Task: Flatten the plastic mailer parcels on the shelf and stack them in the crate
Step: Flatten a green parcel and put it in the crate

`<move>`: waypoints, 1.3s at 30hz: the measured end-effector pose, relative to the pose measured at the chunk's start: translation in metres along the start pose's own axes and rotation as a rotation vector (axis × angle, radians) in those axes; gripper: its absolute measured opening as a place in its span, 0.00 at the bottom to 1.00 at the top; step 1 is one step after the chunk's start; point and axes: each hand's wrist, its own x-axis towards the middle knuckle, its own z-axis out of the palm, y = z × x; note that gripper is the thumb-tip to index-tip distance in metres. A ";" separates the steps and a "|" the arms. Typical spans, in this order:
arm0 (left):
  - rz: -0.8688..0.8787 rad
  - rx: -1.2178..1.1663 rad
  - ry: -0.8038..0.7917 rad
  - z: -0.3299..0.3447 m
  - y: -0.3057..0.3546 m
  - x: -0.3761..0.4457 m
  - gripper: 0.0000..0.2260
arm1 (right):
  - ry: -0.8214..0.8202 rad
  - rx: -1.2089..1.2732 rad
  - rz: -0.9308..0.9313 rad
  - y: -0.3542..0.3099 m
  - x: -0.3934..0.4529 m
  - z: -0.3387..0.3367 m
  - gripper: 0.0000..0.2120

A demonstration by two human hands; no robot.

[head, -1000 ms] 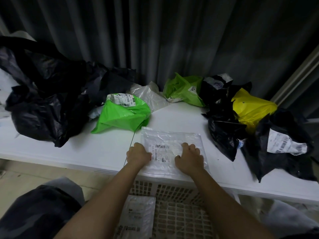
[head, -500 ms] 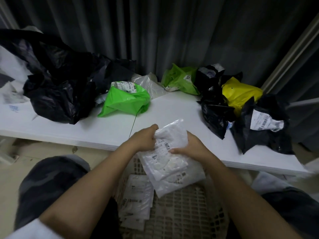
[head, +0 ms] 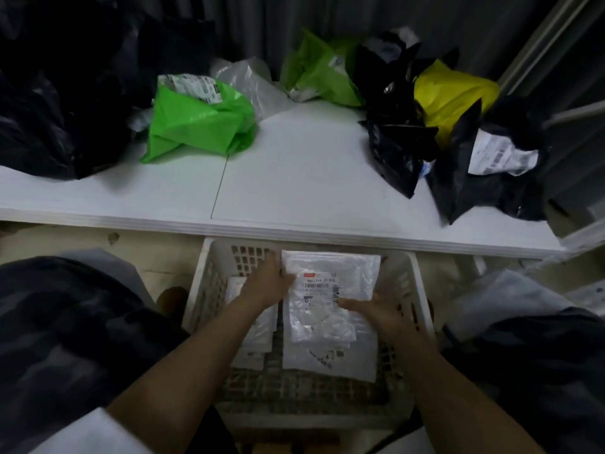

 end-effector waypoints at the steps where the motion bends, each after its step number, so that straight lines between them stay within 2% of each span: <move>1: -0.039 -0.090 -0.079 0.008 -0.008 0.002 0.27 | -0.002 0.016 0.025 0.003 0.003 0.001 0.43; 2: -0.061 -0.167 -0.159 0.017 -0.015 0.004 0.26 | -0.007 0.033 0.057 0.007 0.008 0.002 0.40; 4: -0.145 -0.338 -0.266 0.032 -0.025 0.012 0.19 | -0.037 0.073 0.123 0.014 0.019 0.006 0.32; 7: -0.289 -0.458 -0.293 0.058 -0.047 0.036 0.12 | -0.110 0.122 0.221 0.029 0.039 0.010 0.22; 9: -0.337 -0.363 -0.339 0.077 -0.063 0.053 0.17 | -0.096 0.097 0.262 0.040 0.051 0.010 0.21; 15: -0.336 -0.067 -0.220 0.115 -0.084 0.071 0.14 | 0.269 0.064 0.205 0.074 0.090 0.025 0.16; 16: -0.360 -0.052 -0.224 0.119 -0.085 0.072 0.14 | 0.295 0.048 0.190 0.081 0.096 0.027 0.17; 19: -0.393 0.005 -0.177 0.131 -0.096 0.084 0.15 | 0.335 -0.004 0.246 0.101 0.121 0.039 0.26; 24: -0.426 0.033 -0.165 0.141 -0.104 0.101 0.18 | 0.424 -0.071 0.194 0.109 0.143 0.053 0.31; 29: -0.390 0.233 -0.212 0.139 -0.083 0.099 0.26 | 0.329 -0.068 0.140 0.090 0.147 0.046 0.35; 31: -0.354 0.276 -0.203 0.135 -0.077 0.095 0.28 | 0.264 -0.215 0.124 0.088 0.145 0.046 0.40; 33: -0.299 0.283 -0.213 0.129 -0.074 0.090 0.27 | 0.281 -0.351 0.071 0.089 0.139 0.046 0.47; 34: -0.255 0.282 -0.229 0.125 -0.072 0.087 0.25 | 0.266 -0.406 0.038 0.092 0.138 0.046 0.47; 36: -0.186 0.251 -0.276 0.114 -0.066 0.082 0.23 | 0.169 -0.627 -0.049 0.081 0.125 0.045 0.39; 39: -0.170 0.199 -0.386 0.098 -0.049 0.076 0.28 | 0.080 -0.906 -0.194 0.052 0.094 0.041 0.26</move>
